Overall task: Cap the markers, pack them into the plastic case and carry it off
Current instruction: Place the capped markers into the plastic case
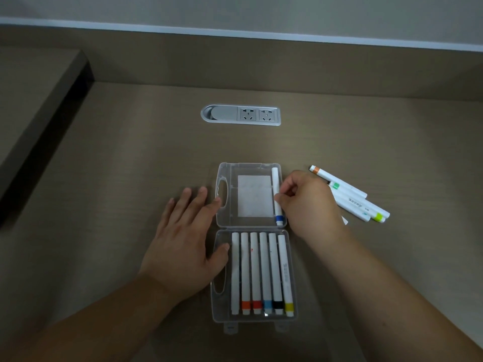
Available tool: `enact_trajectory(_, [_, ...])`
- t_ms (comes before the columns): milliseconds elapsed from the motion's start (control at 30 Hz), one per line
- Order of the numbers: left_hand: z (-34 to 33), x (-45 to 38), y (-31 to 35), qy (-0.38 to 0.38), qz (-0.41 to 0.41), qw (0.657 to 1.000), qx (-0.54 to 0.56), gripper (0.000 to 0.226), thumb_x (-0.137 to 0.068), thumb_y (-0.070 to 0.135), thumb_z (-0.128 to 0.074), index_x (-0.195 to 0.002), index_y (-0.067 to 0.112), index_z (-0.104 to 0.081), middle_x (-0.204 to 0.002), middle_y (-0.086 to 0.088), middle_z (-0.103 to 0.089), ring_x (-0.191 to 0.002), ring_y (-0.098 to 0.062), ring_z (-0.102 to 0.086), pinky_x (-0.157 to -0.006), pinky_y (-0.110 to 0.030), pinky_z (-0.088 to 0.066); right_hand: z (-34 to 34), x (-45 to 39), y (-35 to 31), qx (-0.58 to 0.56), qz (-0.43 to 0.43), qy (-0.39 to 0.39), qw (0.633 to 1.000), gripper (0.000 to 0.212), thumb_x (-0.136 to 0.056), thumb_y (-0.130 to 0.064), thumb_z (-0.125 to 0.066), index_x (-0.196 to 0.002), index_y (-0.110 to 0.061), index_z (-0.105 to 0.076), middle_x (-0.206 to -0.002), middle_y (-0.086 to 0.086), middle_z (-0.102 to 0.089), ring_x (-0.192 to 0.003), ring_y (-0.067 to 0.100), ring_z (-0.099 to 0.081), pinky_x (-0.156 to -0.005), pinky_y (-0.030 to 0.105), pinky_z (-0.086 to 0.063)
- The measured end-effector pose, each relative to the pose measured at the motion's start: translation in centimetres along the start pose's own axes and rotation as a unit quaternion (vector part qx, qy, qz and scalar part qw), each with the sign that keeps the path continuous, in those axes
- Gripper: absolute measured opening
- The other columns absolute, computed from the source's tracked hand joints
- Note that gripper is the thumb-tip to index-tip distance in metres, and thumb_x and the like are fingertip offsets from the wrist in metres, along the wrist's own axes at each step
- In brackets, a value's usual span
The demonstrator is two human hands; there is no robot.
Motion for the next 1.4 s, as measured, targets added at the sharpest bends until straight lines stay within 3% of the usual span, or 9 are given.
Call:
enact_trajectory(100, [0.1, 0.0, 0.1, 0.000, 0.000, 1.000, 0.000, 0.084, -0.083, 0.068, -0.034, -0.157, 0.035, -0.012, -0.168, 0.005, -0.004, -0.153, -0.011, 0.013, -0.125, -0.042, 0.002, 0.9, 0.7, 0.1, -0.003, 0.005, 0.039, 0.999, 0.009, -0.084, -0.017, -0.069, -0.080, -0.020, -0.062, -0.068, -0.007, -0.066, -0.063, 0.010, -0.062, -0.061, 0.028, -0.051])
enact_trajectory(200, [0.0, 0.1, 0.1, 0.002, 0.003, 1.000, 0.004, 0.086, -0.083, 0.067, -0.037, -0.157, 0.034, -0.012, -0.168, 0.005, -0.006, -0.153, -0.011, 0.012, -0.125, -0.042, 0.002, 3.4, 1.3, 1.3, 0.000, -0.013, 0.091, 0.996, 0.006, -0.086, -0.023, -0.069, -0.084, -0.019, -0.065, -0.069, -0.013, -0.062, -0.064, 0.004, -0.058, -0.056, 0.017, -0.042])
enact_trajectory(300, [0.0, 0.1, 0.0, 0.004, 0.011, 1.000, 0.022, 0.094, -0.082, 0.066, -0.041, -0.158, 0.032, 0.002, -0.168, 0.006, -0.006, -0.153, -0.010, 0.011, -0.126, -0.042, -0.001, 5.4, 1.9, 3.0, 0.088, -0.046, 0.081, 0.992, 0.007, -0.083, -0.027, -0.070, -0.083, -0.022, -0.066, -0.073, -0.009, -0.065, -0.064, 0.009, -0.059, -0.058, 0.025, -0.045])
enact_trajectory(400, [-0.1, 0.0, 0.0, 0.001, 0.001, 1.000, 0.004, 0.094, -0.084, 0.065, -0.038, -0.160, 0.029, 0.003, -0.168, 0.005, -0.002, -0.153, -0.011, 0.014, -0.126, -0.044, -0.002, 5.7, 2.4, 3.6, 0.145, -0.053, 0.062, 0.986, 0.005, -0.080, -0.025, -0.071, -0.079, -0.021, -0.068, -0.081, -0.002, -0.068, -0.070, 0.020, -0.062, -0.064, 0.030, -0.050])
enact_trajectory(500, [-0.2, 0.0, -0.1, -0.010, 0.000, 1.000, -0.019, 0.092, -0.084, 0.068, -0.031, -0.159, 0.030, 0.007, -0.167, 0.007, 0.007, -0.152, -0.010, 0.021, -0.126, -0.043, 0.002, 5.1, 2.5, 3.7, 0.168, -0.057, 0.044, 0.983, 0.013, -0.081, -0.027, -0.069, -0.073, -0.017, -0.069, -0.072, -0.001, -0.070, -0.065, 0.017, -0.063, -0.063, 0.030, -0.053])
enact_trajectory(767, [-0.2, -0.2, 0.0, -0.019, 0.004, 0.999, -0.032, 0.092, -0.082, 0.071, -0.026, -0.156, 0.033, 0.014, -0.166, 0.009, 0.014, -0.150, -0.009, 0.025, -0.125, -0.041, 0.008, 3.7, 2.5, 3.2, 0.048, -0.062, 0.037, 0.996, 0.008, -0.083, -0.022, -0.067, -0.075, -0.022, -0.068, -0.071, -0.005, -0.068, -0.065, 0.010, -0.062, -0.062, 0.029, -0.051])
enact_trajectory(900, [-0.1, -0.1, 0.1, -0.016, 0.003, 1.000, -0.023, 0.091, -0.083, 0.070, -0.028, -0.158, 0.031, 0.008, -0.167, 0.008, 0.008, -0.152, -0.011, 0.020, -0.126, -0.044, 0.002, 3.3, 1.7, 1.0, 0.085, 0.063, 0.034, 0.994, 0.006, -0.083, -0.020, -0.067, -0.084, -0.026, -0.069, -0.082, -0.007, -0.063, -0.072, 0.013, -0.059, -0.064, 0.029, -0.045])
enact_trajectory(1100, [0.1, -0.1, 0.1, -0.016, 0.002, 1.000, -0.017, 0.092, -0.083, 0.071, -0.028, -0.159, 0.031, 0.007, -0.167, 0.008, 0.007, -0.152, -0.011, 0.019, -0.126, -0.044, 0.003, 1.5, 0.2, -0.8, 0.164, 0.216, -0.014, 0.962, 0.017, -0.084, -0.015, -0.066, -0.096, -0.026, -0.071, -0.091, -0.003, -0.063, -0.084, 0.019, -0.059, -0.071, 0.031, -0.049])
enact_trajectory(1400, [0.1, -0.1, 0.2, -0.011, 0.003, 1.000, -0.009, 0.092, -0.083, 0.069, -0.031, -0.159, 0.031, 0.003, -0.168, 0.007, 0.004, -0.153, -0.012, 0.016, -0.126, -0.044, 0.001, 0.4, -0.5, -0.8, 0.084, 0.208, -0.033, 0.974, 0.026, -0.086, -0.005, -0.059, -0.099, -0.025, -0.071, -0.098, -0.004, -0.058, -0.078, 0.009, -0.055, -0.075, 0.028, -0.050])
Point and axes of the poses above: each hand's wrist, its own x-axis away from the middle knuckle, its own z-axis out of the back of the hand, y = z × x, the point moved 3 cm from there along -x, towards the middle knuckle
